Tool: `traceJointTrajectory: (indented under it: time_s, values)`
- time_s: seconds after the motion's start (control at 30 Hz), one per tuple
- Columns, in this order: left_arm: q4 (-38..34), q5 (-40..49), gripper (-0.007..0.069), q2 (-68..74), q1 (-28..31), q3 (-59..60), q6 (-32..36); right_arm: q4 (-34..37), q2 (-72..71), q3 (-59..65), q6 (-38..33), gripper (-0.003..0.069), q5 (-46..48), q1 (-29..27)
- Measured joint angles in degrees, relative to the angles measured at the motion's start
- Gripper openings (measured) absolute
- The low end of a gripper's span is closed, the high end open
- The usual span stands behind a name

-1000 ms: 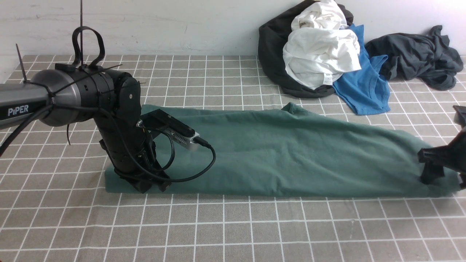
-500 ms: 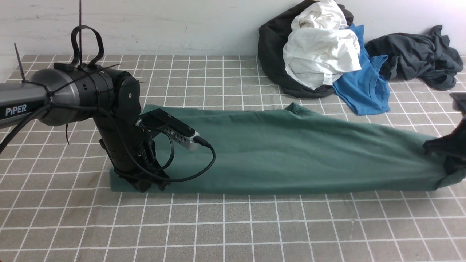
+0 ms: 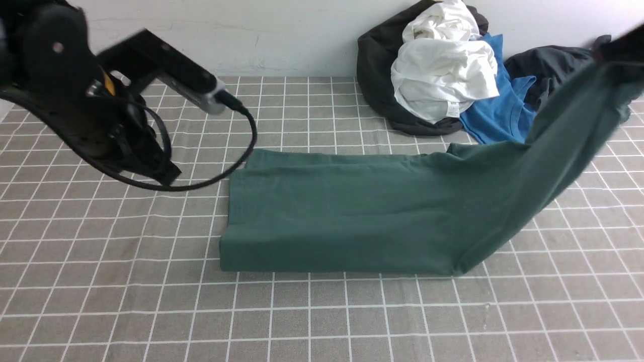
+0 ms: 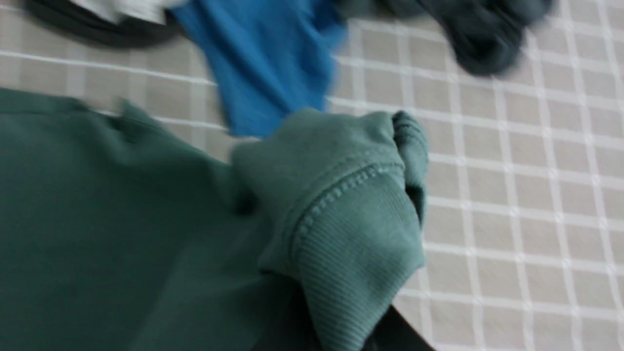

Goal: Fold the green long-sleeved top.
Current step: Use the right arm to drag the right edge of the fabric to the left and folds it over the left edge

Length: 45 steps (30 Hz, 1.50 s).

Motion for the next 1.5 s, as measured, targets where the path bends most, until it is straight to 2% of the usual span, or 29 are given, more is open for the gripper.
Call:
traceJointTrajectory:
  time_s: [0.03, 0.13, 0.17, 0.2, 0.33, 0.5, 0.67, 0.8, 0.83, 0.87, 0.9, 0.93, 0.97, 1.0, 1.07, 1.13, 1.33, 1.5]
  values:
    - [0.6, 0.4, -0.0007, -3.5, 0.0, 0.0, -1.4, 2.3, 1.1, -2.5, -2.1, 0.0013, 0.0, 5.5]
    - [0.7, 1.2, -0.0007, -7.2, 0.0, 0.0, -2.8, 5.0, 3.9, -4.9, -3.8, 0.0012, -0.4, 12.1]
    - [0.8, 2.2, -0.0007, -10.6, 0.0, 0.0, -3.4, 6.4, 7.1, -7.0, -4.7, 0.0012, -1.4, 17.2]
    - [0.9, 2.4, -0.0007, -10.9, 0.0, 0.1, -3.4, 6.4, 7.6, -7.2, -4.8, 0.0012, -1.6, 17.8]
    - [0.8, 5.7, -0.0007, -16.6, 0.0, 0.3, -4.8, 8.9, 17.4, -11.7, -5.1, 0.0012, -5.2, 26.9]
    - [0.8, 10.6, -0.0007, -19.9, 0.0, 0.3, -5.9, 13.1, 27.7, -16.8, -4.6, 0.0012, -9.0, 32.3]
    - [0.7, 15.7, -0.0007, -20.6, 0.0, 0.4, -6.1, 17.4, 35.9, -21.7, -4.4, 0.002, -10.5, 34.9]
    - [0.6, 17.6, -0.0007, -20.6, 0.0, 0.5, -6.2, 20.8, 38.5, -24.0, -4.4, 0.0083, -10.5, 35.3]
    - [0.6, 17.9, -0.0007, -20.6, 0.0, 0.5, -6.2, 21.5, 38.9, -24.5, -4.4, 0.0111, -10.5, 35.3]
    - [0.5, 18.0, -0.0007, -20.6, 0.0, 0.5, -6.2, 22.2, 39.0, -25.3, -4.4, 0.0169, -10.1, 35.3]
    - [0.5, 18.0, -0.0007, -20.6, 0.0, 0.5, -6.2, 22.3, 39.0, -25.7, -4.4, 0.0188, -9.8, 35.3]
    - [0.5, 18.0, -0.0007, -20.6, 0.0, 0.5, -6.2, 22.6, 39.0, -28.0, -4.4, 0.0276, -7.6, 35.3]
    - [0.5, 18.0, -0.0007, -20.6, 0.0, 0.5, -6.2, 22.6, 39.0, -29.3, -4.5, 0.0316, -5.9, 35.2]
    - [0.5, 18.0, -0.0007, -20.6, 0.0, 0.5, -6.2, 22.6, 39.0, -29.6, -4.5, 0.0326, -5.9, 35.2]
    - [0.5, 18.0, -0.0007, -20.8, 0.0, 0.5, -6.2, 21.1, 39.0, -34.6, -4.6, 0.0444, 0.3, 34.6]
    - [0.5, 18.0, -0.0007, -21.3, 0.0, 0.8, -6.2, 17.9, 38.9, -37.4, -4.6, 0.0496, 4.6, 34.0]
    - [0.1, 18.0, -0.0007, -25.0, 0.0, 4.1, -6.2, 8.2, 39.3, -39.2, -1.5, 0.0528, 10.4, 32.1]
    - [-0.2, 17.8, -0.0007, -28.6, 0.0, 9.1, -6.2, 7.4, 43.8, -39.3, 1.0, 0.0519, 10.6, 31.9]
